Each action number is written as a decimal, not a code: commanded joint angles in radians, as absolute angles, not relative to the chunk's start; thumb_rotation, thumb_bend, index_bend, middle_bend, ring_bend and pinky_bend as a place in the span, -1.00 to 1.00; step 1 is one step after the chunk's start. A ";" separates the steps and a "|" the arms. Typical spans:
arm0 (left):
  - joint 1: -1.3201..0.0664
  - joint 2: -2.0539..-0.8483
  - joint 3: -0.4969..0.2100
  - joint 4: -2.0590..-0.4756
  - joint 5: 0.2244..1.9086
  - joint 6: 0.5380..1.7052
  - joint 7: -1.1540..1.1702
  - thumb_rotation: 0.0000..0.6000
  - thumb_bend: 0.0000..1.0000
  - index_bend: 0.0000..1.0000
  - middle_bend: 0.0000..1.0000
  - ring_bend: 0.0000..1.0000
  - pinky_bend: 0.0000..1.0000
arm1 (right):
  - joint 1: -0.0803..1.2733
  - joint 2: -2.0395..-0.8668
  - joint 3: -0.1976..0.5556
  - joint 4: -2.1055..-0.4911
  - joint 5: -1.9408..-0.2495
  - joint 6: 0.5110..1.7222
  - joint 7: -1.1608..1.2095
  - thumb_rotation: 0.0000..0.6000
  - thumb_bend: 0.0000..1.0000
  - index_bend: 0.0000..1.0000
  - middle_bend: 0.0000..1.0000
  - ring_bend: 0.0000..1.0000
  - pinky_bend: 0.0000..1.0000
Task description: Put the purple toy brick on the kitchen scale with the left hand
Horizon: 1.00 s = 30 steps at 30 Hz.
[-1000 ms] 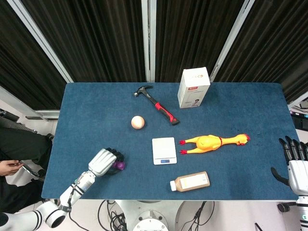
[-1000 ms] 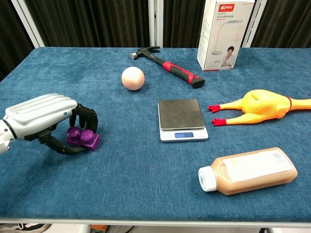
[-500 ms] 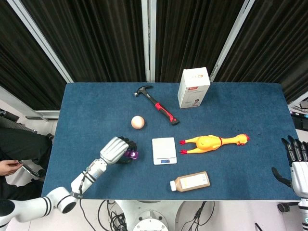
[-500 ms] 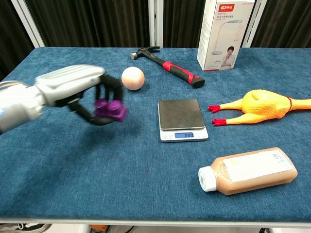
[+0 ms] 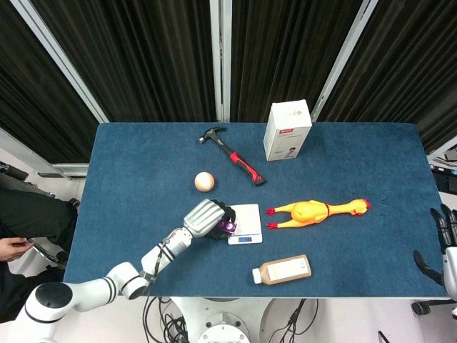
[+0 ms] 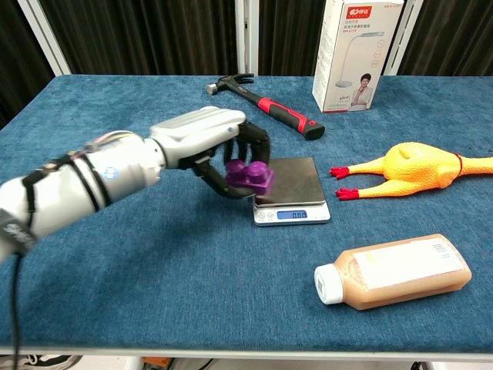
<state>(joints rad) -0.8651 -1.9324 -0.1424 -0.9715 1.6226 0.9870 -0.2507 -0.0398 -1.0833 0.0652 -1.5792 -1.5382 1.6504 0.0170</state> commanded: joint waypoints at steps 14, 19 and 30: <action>-1.007 -2.061 -0.145 -0.772 1.625 0.961 -0.349 1.00 -0.48 -0.74 -0.52 -0.64 -0.40 | -0.046 -1.079 0.084 -1.577 -1.506 1.647 0.028 1.00 -0.60 -1.00 -1.00 -1.00 -1.00; -1.006 -2.050 -0.122 -0.765 1.616 0.944 -0.363 1.00 -0.49 -0.96 -0.82 -0.94 -0.68 | -0.047 -1.079 0.088 -1.571 -1.500 1.644 0.037 1.00 -0.59 -1.00 -1.00 -1.00 -1.00; -0.863 -1.796 -0.125 -1.044 1.547 1.080 -0.127 1.00 -0.53 -0.99 -0.84 -1.00 -0.80 | -0.033 -1.080 0.083 -1.568 -1.512 1.618 0.034 1.00 -0.59 -1.00 -1.00 -1.00 -1.00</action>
<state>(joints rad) -0.9423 -1.9208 -0.1215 -0.8969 1.5887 1.0206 -0.2399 -0.0351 -1.0804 0.0849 -1.5686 -1.5091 1.6206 0.0356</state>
